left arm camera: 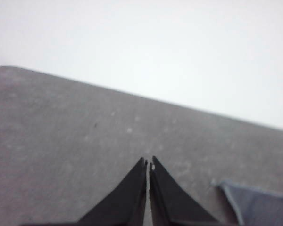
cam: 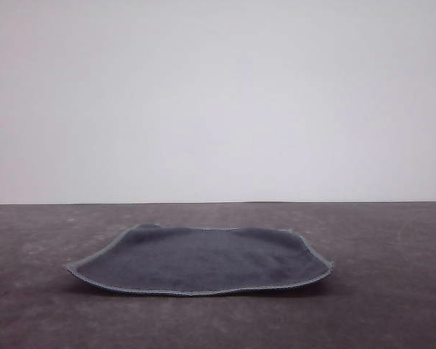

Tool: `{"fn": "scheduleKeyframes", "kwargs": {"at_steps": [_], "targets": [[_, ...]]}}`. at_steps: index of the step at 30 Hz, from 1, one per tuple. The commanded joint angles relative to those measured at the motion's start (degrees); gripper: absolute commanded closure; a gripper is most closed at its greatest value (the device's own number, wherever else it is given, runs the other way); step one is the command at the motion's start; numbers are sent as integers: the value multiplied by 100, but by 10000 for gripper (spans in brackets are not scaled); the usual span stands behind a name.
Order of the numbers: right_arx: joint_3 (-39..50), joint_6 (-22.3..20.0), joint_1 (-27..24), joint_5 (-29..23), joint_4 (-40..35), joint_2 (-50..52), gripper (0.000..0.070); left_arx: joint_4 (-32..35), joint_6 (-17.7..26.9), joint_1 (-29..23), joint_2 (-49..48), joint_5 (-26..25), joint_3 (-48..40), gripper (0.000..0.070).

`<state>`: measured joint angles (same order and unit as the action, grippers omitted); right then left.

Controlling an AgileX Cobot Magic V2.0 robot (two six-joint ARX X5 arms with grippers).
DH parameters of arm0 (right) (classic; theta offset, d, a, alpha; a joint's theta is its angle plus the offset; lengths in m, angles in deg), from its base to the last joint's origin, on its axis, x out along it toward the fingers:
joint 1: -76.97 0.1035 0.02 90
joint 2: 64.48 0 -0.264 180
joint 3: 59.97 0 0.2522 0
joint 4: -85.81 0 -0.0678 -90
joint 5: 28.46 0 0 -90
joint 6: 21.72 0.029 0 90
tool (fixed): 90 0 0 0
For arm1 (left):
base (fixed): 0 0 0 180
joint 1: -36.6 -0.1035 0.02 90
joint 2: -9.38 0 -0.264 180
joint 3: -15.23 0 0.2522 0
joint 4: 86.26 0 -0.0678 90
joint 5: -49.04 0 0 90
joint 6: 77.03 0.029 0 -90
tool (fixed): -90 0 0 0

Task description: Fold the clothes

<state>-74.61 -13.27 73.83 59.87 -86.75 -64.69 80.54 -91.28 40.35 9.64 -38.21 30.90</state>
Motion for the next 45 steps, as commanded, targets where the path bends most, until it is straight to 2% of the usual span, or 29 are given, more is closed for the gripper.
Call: {"fn": "scheduleKeyframes", "kwargs": {"at_steps": [1, 5, 9, 16, 20, 23, 27, 30, 33, 39, 42, 45], "targets": [[-2, 581, -7, 55, -183, 0, 693, 94, -314, -4, -7, 14, 42, 700], [-252, 1085, -7, 188, -155, -4, 694, -219, -447, -4, 24, 28, 490, 697], [-947, 1408, -7, 239, 779, -114, 695, -1186, -504, -4, 328, 48, 1335, 697], [-2281, 1196, -7, 916, 2462, -899, 695, -3087, -476, -4, 1533, 28, 2973, 697], [-2757, 941, -6, 1394, 3067, -1574, 695, -3770, -288, -4, 2341, -423, 3613, 697], [-2927, 717, -5, 1787, 3252, -2103, 694, -4123, -59, -4, 2923, -810, 3907, 697], [-2955, 527, 59, 2331, 3241, -2687, 694, -4339, 428, -4, 3598, -1393, 4069, 697], [-2955, 342, 255, 2417, 3254, -3007, 694, -4339, 599, 93, 3931, -1657, 4069, 697], [-2955, 113, 590, 2396, 3251, -3196, 694, -4197, 606, 331, 4064, -1650, 4069, 697], [-2955, -30, 1474, 2258, 3205, -3490, 694, -3997, 602, 857, 4133, -1655, 4069, 697], [-2955, -39, 1808, 2258, 3203, -3588, 694, -3960, 604, 975, 4131, -1655, 4069, 697], [-2955, -39, 1932, 2260, 3201, -3635, 694, -3965, 599, 979, 4131, -1655, 4069, 697]]}}
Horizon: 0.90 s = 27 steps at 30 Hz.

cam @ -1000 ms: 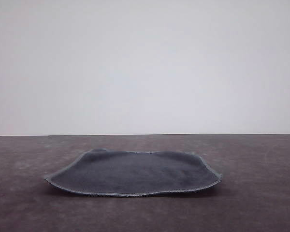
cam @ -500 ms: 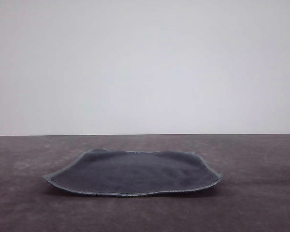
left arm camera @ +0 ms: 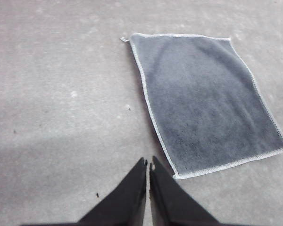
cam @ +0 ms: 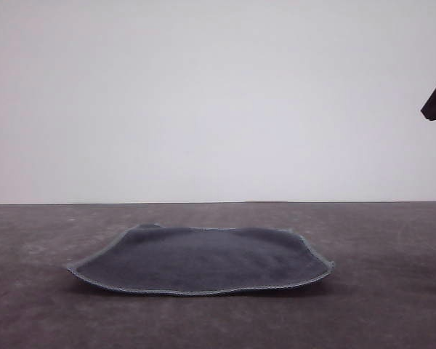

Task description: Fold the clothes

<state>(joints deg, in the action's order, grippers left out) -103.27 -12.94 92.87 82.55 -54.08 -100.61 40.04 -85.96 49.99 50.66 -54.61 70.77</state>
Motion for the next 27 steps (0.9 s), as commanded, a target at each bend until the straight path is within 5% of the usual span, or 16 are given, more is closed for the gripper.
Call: {"fn": "scheduleKeyframes", "kwargs": {"at_steps": [1, 3, 6, 7, 14, 20, 27], "targets": [[-90, -73, 34, -6, -66, -46, 689, 87, 65, 15, 27, -15, 83, 697], [-90, -86, 37, -6, -82, -47, 618, 85, 61, 15, 26, -15, 83, 643], [-90, -105, 37, -8, -156, -45, 325, 85, 48, 15, 26, -15, 83, 298], [-90, -103, 37, -6, -177, -45, 284, 84, 36, 15, 22, -15, 83, 264], [-90, -17, 37, 0, -233, -47, 263, 78, -106, 15, -57, -15, 84, 265], [-97, 477, 31, 1, -416, -114, 274, 84, -397, 14, 33, -37, 90, 265], [-340, 1012, -85, 230, -601, -803, 285, 501, -434, -96, 580, -683, 92, 266]]}}
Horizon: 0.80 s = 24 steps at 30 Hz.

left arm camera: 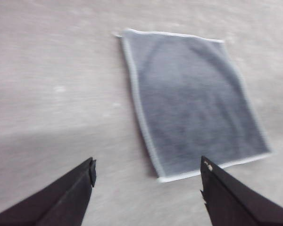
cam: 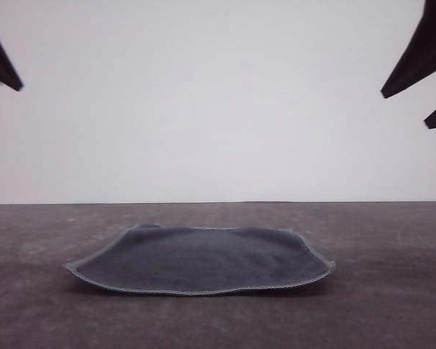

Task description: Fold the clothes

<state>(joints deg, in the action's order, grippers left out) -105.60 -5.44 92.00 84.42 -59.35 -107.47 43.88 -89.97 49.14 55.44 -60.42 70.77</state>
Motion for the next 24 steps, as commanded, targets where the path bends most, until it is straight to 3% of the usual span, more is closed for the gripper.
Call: {"fn": "scheduleKeyframes", "kwargs": {"at_steps": [1, 8, 18, 24], "targets": [[-177, 370, -27, 130, -110, -293, 285, 220, -55, -36, 223, -173, 92, 266], [-742, 568, -147, 604, -317, -1594, 285, 992, -319, -217, 1312, -617, 144, 266], [-1355, 592, -157, 1143, -1155, -3549, 285, 1413, -149, -225, 3229, -858, 951, 266], [-1508, 946, -282, 1598, -1884, -4568, 285, 1799, -127, -253, 4309, -954, 1377, 266]]}}
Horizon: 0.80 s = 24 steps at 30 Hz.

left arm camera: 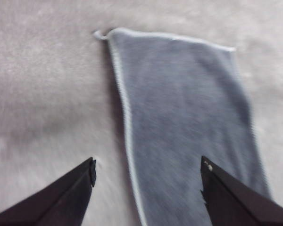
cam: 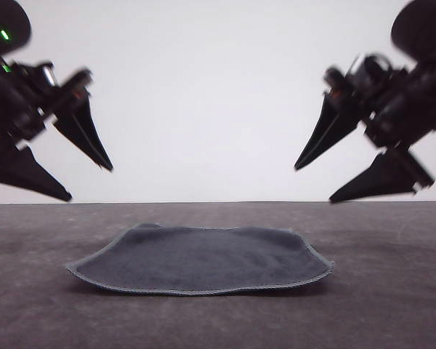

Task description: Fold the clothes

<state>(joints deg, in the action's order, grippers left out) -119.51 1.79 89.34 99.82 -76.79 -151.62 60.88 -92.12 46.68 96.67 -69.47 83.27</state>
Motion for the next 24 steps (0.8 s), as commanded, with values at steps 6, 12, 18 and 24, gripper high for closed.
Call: {"fn": "scheduleKeyframes", "kwargs": {"at_steps": [6, 12, 18, 24], "targets": [[-203, 616, -121, 281, -883, -838, 285, 373, 79, -69, 1073, -349, 528, 266], [-553, 620, -137, 390, -920, -1303, 285, 386, 55, -65, 1685, -560, 960, 265], [-998, 762, -137, 409, -799, -1723, 285, 366, -109, -65, 2126, -592, 1278, 265], [-1215, 762, -137, 368, -709, -1896, 286, 411, -173, -2, 2232, -688, 1318, 265]]}}
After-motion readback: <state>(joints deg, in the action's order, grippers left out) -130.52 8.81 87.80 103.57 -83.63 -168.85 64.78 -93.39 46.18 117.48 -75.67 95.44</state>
